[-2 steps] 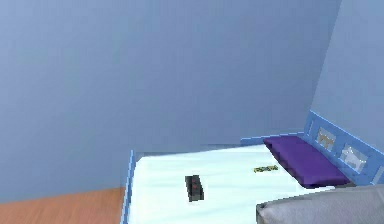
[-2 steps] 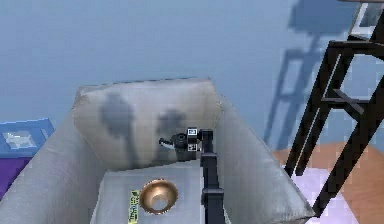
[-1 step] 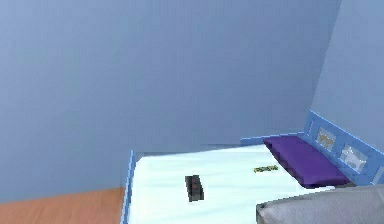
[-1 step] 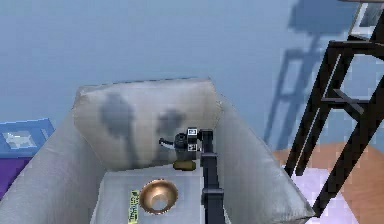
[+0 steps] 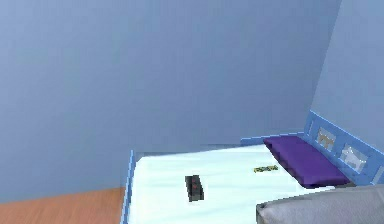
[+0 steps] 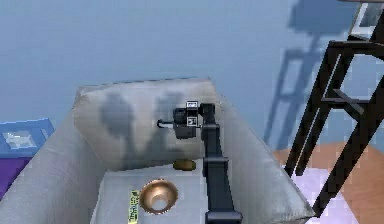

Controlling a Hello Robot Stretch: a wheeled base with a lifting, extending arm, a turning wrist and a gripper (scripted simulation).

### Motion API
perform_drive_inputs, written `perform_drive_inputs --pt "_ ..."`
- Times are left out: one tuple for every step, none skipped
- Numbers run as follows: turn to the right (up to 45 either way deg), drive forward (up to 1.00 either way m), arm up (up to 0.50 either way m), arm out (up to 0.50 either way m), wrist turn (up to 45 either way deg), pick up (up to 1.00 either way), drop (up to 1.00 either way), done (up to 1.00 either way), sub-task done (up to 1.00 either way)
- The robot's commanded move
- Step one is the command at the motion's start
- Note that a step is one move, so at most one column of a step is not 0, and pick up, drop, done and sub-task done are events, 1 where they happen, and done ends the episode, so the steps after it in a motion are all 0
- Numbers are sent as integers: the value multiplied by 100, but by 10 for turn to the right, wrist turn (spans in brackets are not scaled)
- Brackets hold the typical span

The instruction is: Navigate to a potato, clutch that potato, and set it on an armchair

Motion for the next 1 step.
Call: perform_drive_inputs --pt "0 0 0 -8 0 0 0 0 0"
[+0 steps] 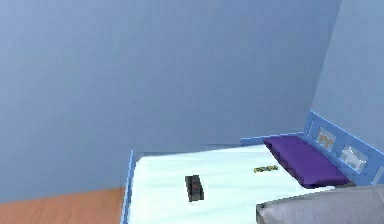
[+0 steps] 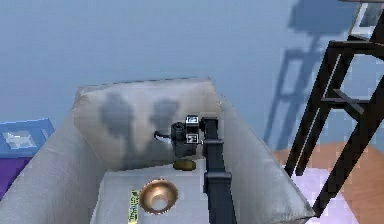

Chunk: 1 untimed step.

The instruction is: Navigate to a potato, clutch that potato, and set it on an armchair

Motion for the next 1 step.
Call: perform_drive_inputs --pt "0 0 0 0 0 0 0 100 0"
